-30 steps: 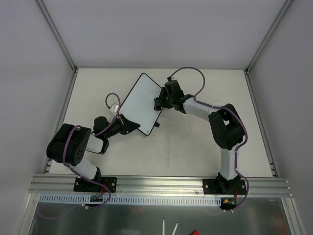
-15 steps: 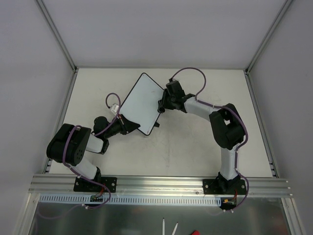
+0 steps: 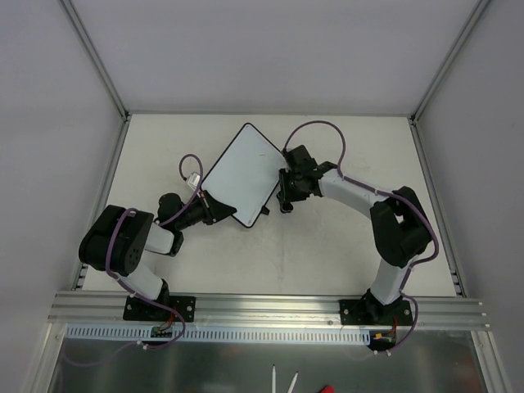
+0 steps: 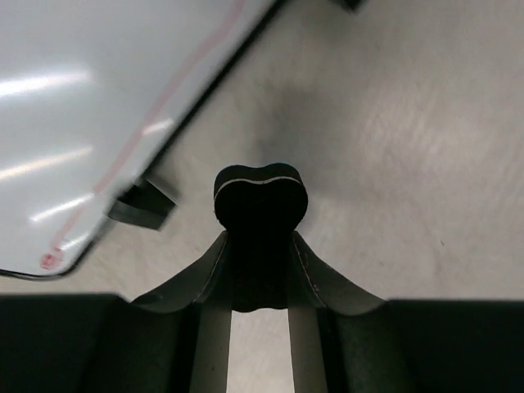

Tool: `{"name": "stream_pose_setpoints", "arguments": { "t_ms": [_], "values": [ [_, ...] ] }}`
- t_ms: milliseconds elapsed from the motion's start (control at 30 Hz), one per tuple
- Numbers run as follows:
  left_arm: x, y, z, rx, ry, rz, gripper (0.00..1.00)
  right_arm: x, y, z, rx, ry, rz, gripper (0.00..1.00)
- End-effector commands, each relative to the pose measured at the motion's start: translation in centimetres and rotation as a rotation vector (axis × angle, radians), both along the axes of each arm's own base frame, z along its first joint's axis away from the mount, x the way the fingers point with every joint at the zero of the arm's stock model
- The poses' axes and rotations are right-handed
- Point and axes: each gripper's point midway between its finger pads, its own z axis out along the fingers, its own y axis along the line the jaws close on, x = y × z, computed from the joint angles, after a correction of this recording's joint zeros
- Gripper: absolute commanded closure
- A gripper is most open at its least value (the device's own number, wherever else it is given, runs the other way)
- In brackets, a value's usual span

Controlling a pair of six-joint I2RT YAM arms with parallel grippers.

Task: Erase the whiteboard
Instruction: Hold the whiteboard at the whiteboard stand.

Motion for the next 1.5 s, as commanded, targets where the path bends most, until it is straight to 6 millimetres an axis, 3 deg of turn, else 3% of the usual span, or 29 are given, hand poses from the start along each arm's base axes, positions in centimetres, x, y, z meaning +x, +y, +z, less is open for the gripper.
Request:
{"name": "stream_pose_setpoints", "arguments": {
  "t_ms": [0,67,167,267,300,333,433,500,667,733,900,1033,1067,1100,1267,1467],
  "values": [
    [0.5,-1.4,7.2,-0.088,-0.348,-0.078,1.00,-3.5,-5.5,-1.2,-0.214,0.035,0.030,1.00],
    [0.6,-1.3,7.2,-0.087,-0.347,-0.073,1.00,-4.8,-7.3,-2.4,-0.270,0.058,0.026,1.00],
    [0.8,-1.5,7.2,-0.088,-0.349,-0.084,1.00,-6.3,-8.2,-3.1,-0.294,0.073,0.084,0.96],
    [0.9,-1.8,7.4,-0.093,-0.348,-0.110,1.00,-7.3,-8.2,-3.3,-0.301,0.061,0.152,0.61],
    [1.0,-1.9,7.3,-0.093,-0.343,-0.118,1.00,-7.4,-8.1,-3.1,-0.295,0.049,0.155,0.41],
    [0.9,-2.0,7.2,-0.094,-0.338,-0.125,1.00,-7.0,-7.6,-2.7,-0.268,0.015,0.163,0.33],
    [1.1,-2.0,7.1,-0.095,-0.334,-0.122,1.00,-5.7,-7.2,-0.7,-0.227,-0.095,0.160,0.23],
    [1.1,-1.9,7.1,-0.093,-0.335,-0.116,1.00,-4.3,-7.2,0.6,-0.224,-0.166,0.144,0.20],
    [0.9,-1.7,7.2,-0.072,-0.350,-0.108,1.00,0.3,-5.2,3.1,-0.069,-0.325,0.170,0.22],
    [0.8,-1.7,7.2,-0.053,-0.349,-0.110,1.00,1.3,-3.6,3.2,0.019,-0.341,0.249,0.24],
    [0.8,-1.4,7.2,-0.023,-0.355,-0.094,1.00,4.1,-2.8,1.6,0.055,-0.368,0.316,0.37],
    [0.7,-1.1,7.3,-0.015,-0.361,-0.065,1.00,5.4,-0.9,1.8,0.131,-0.414,0.438,0.35],
    [0.6,-1.0,7.4,-0.016,-0.362,-0.061,1.00,5.7,-0.9,0.7,0.122,-0.387,0.446,0.34],
    [0.7,-1.0,7.4,-0.016,-0.364,-0.053,1.00,6.7,-0.5,1.5,0.122,-0.405,0.454,0.33],
    [0.6,-1.1,7.3,-0.016,-0.364,-0.048,1.00,8.4,-1.0,1.1,0.111,-0.413,0.455,0.34],
    [0.7,-0.7,7.2,-0.012,-0.366,-0.010,1.00,8.8,-2.5,2.5,0.106,-0.469,0.435,0.33]
  ]
}}
